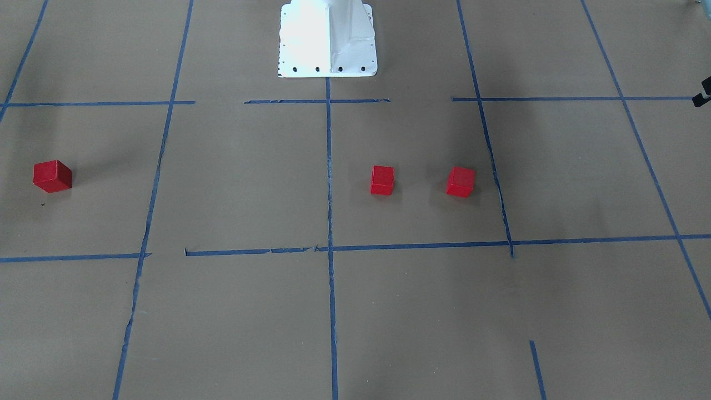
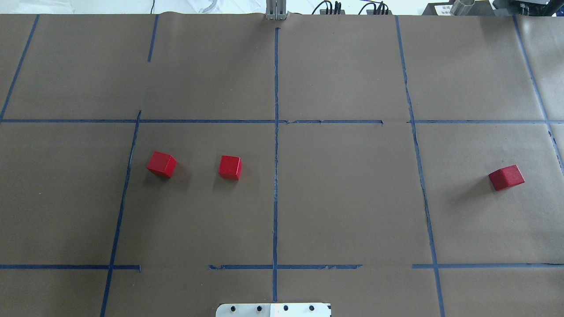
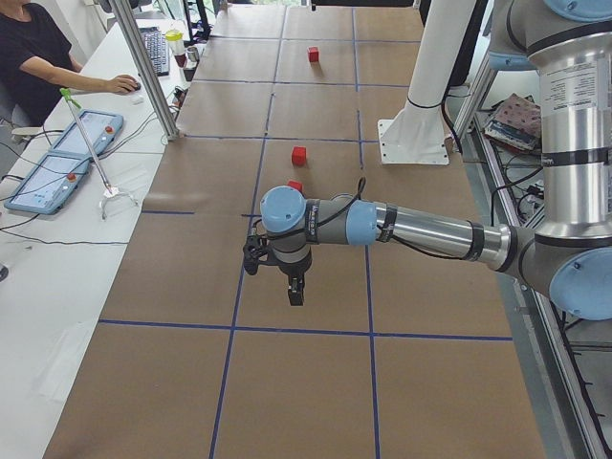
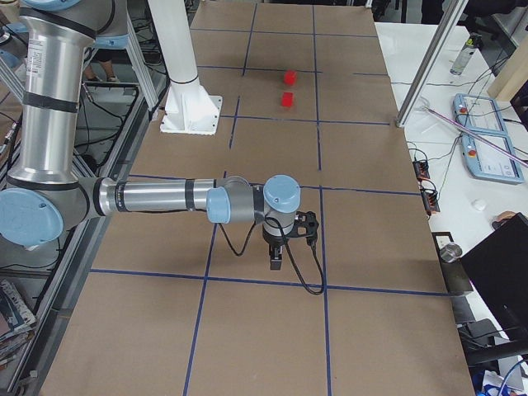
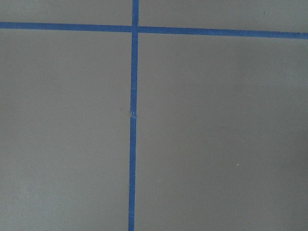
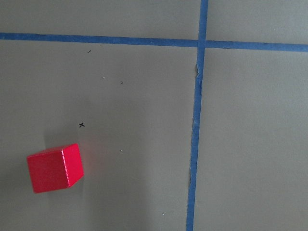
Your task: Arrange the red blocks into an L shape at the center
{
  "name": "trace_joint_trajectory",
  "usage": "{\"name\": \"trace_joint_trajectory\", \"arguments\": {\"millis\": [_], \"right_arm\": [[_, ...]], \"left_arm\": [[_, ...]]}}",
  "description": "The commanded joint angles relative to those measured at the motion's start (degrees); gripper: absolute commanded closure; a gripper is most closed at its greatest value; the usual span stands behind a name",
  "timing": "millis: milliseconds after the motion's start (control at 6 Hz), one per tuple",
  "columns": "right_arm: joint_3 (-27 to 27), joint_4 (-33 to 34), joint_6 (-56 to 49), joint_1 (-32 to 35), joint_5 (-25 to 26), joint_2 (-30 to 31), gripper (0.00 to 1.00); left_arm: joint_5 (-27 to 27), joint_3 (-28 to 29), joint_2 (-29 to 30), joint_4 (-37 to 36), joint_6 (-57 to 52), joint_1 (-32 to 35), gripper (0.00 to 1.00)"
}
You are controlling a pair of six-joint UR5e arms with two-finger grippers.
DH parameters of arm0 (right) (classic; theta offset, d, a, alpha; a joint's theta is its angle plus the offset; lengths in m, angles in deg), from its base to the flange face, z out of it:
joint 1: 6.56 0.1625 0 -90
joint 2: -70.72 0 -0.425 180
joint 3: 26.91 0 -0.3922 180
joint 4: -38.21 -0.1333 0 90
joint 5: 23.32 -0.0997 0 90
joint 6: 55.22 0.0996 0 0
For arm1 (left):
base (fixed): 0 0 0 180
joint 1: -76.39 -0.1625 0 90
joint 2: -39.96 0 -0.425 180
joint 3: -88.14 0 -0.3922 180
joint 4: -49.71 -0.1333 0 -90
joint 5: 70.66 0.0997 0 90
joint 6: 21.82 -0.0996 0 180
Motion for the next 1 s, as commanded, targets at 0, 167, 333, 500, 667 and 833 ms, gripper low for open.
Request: {"name": "trace_joint_trajectory", "arguments": {"millis": [0, 167, 333, 500, 667, 833], "right_arm": [[-0.26, 0.09, 0.0, 0.0, 0.0, 0.09, 0.0], [-0.26, 0.09, 0.0, 0.0, 0.0, 0.09, 0.0], [-0.26, 0.0, -0.09, 0.0, 0.09, 0.09, 0.0], [-0.09, 0.0, -0.09, 0.0, 0.0, 0.09, 0.0], [0.0, 0.0, -0.09, -0.09, -0.09, 0.09, 0.0], [-0.09, 0.0, -0.09, -0.09, -0.17, 0.09, 0.0]], "left_arm": [[-0.01, -0.06, -0.44, 0.47, -0.08, 0.0, 0.0], [-0.01, -0.15, -0.44, 0.38, -0.09, 0.0, 0.0], [-0.18, -0.84, -0.44, 0.04, -0.09, 0.0, 0.0], [-0.18, -1.63, -0.53, -0.14, 0.18, 0.0, 0.0], [-0.09, -2.16, -0.7, -0.06, 0.18, 0.09, 0.0], [-0.01, -2.08, -0.71, 0.03, 0.27, 0.0, 0.0]]}}
